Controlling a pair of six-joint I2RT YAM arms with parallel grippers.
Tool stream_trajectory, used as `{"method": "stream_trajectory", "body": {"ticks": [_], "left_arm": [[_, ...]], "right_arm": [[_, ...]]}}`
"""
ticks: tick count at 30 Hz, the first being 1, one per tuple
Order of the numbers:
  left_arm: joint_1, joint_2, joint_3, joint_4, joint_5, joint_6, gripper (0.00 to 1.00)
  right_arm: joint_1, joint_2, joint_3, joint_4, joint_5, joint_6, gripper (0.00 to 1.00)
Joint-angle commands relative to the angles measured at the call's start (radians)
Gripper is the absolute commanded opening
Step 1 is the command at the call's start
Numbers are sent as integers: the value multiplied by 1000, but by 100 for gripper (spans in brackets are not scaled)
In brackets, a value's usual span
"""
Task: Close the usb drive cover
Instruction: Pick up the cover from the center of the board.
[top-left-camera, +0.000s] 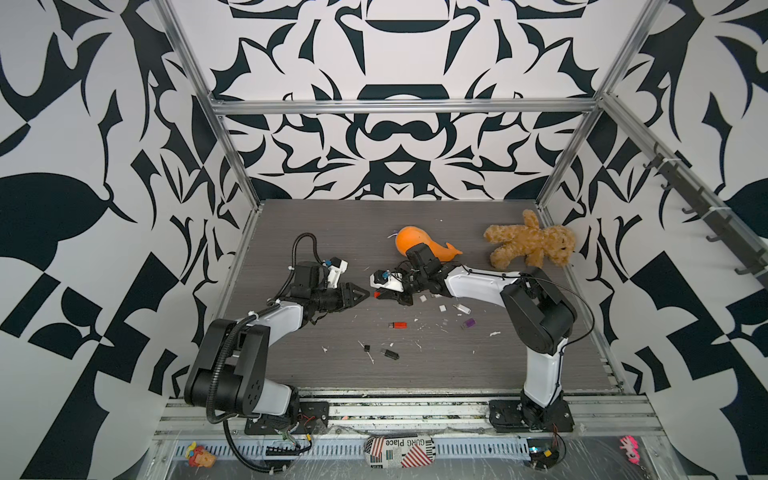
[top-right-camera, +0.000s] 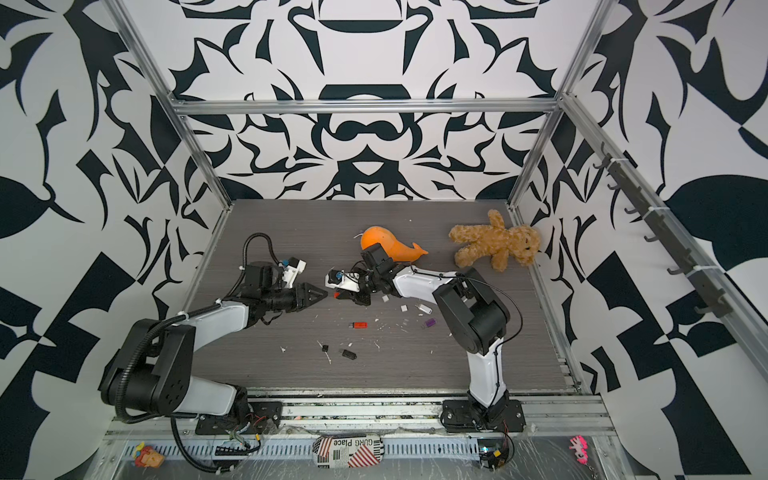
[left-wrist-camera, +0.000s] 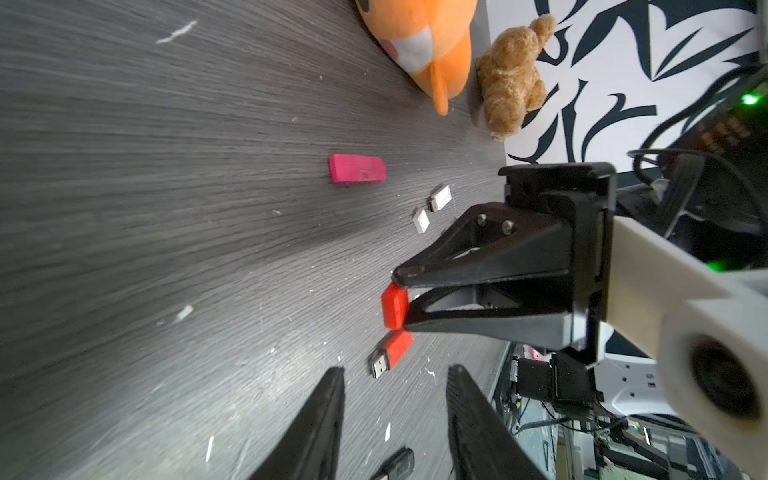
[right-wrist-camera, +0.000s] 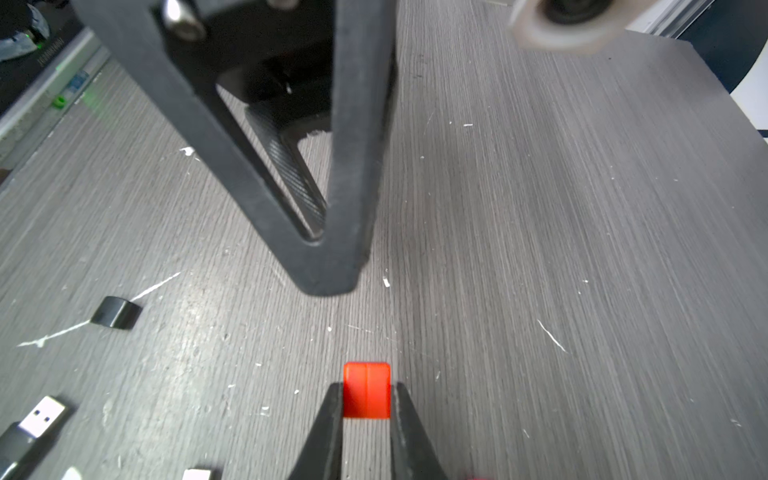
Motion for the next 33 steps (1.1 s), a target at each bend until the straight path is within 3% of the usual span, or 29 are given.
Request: {"method": "stream_trajectory", "body": {"ticks": [1, 33], "left_arm": [[2, 36, -10, 116, 75, -72, 44], [1, 125, -10, 218, 109, -151, 27]], "right_arm": [[0, -47, -16, 74, -52, 31, 20], [1, -25, -8, 134, -108, 86, 20]]}}
